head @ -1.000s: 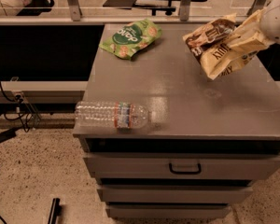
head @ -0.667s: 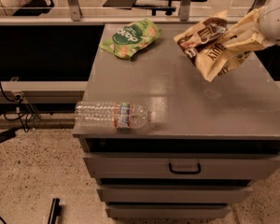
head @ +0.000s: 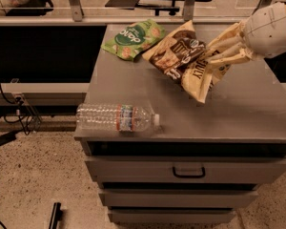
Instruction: Move brown chip bag near water bottle
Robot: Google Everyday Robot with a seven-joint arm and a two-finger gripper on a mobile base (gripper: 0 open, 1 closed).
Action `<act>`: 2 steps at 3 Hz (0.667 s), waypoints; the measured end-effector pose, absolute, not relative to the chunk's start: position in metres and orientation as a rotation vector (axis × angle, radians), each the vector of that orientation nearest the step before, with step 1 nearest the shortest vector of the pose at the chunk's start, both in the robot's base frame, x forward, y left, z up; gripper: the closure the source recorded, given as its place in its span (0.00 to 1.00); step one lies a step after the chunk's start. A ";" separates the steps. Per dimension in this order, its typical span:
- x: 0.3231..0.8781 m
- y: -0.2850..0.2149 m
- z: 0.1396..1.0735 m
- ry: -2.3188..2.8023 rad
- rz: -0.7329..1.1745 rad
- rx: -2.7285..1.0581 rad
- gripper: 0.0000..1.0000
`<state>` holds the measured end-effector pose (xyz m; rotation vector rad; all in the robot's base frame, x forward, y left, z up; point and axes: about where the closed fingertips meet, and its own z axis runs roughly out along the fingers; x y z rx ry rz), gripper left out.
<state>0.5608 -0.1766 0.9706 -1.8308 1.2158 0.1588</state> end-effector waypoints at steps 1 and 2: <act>0.543 -0.163 0.960 1.112 0.241 -1.894 1.00; 0.526 -0.152 0.952 1.026 0.304 -1.934 1.00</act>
Offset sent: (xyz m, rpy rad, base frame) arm -0.0588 0.0330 -0.0277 0.0445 0.0190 0.3216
